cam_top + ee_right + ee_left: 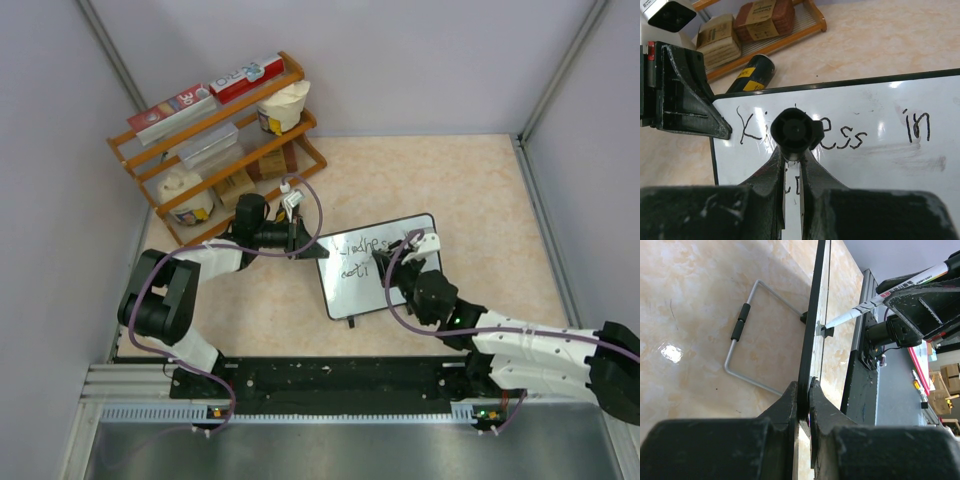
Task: Write a sentence on the whiteboard
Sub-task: Write on the whiteboard with the whiteboard.
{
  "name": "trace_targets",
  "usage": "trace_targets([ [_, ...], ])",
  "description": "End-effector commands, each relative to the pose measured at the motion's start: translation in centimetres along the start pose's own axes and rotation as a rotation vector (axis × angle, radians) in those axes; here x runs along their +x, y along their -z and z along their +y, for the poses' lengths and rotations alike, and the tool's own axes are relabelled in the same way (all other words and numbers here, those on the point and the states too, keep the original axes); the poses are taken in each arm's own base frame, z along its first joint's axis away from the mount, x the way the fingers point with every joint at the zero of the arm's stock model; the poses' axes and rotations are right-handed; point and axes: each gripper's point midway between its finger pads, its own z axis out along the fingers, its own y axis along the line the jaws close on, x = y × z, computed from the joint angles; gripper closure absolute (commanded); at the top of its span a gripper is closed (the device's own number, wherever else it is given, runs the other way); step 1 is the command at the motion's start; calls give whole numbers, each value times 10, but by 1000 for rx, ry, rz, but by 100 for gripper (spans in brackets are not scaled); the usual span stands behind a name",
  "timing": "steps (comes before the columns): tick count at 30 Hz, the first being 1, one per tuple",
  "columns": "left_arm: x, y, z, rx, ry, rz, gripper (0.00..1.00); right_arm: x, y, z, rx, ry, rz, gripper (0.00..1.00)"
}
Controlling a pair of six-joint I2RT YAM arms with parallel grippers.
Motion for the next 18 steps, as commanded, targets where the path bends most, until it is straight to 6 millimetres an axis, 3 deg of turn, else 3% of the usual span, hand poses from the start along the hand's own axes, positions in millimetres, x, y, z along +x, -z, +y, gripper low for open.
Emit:
trace_targets([
  [1, 25, -3, 32, -111, -31, 42, 100, -7, -7, -6, 54, -6, -17, 100],
  [4, 25, -3, 31, -111, -32, 41, 100, -5, -7, -7, 55, -1, -14, 100],
  [12, 24, -2, 31, -112, -33, 40, 100, -39, 9, 1, -15, -60, -96, 100],
  [18, 24, -2, 31, -112, -33, 40, 100, -33, 12, -8, 22, -33, -74, 100],
])
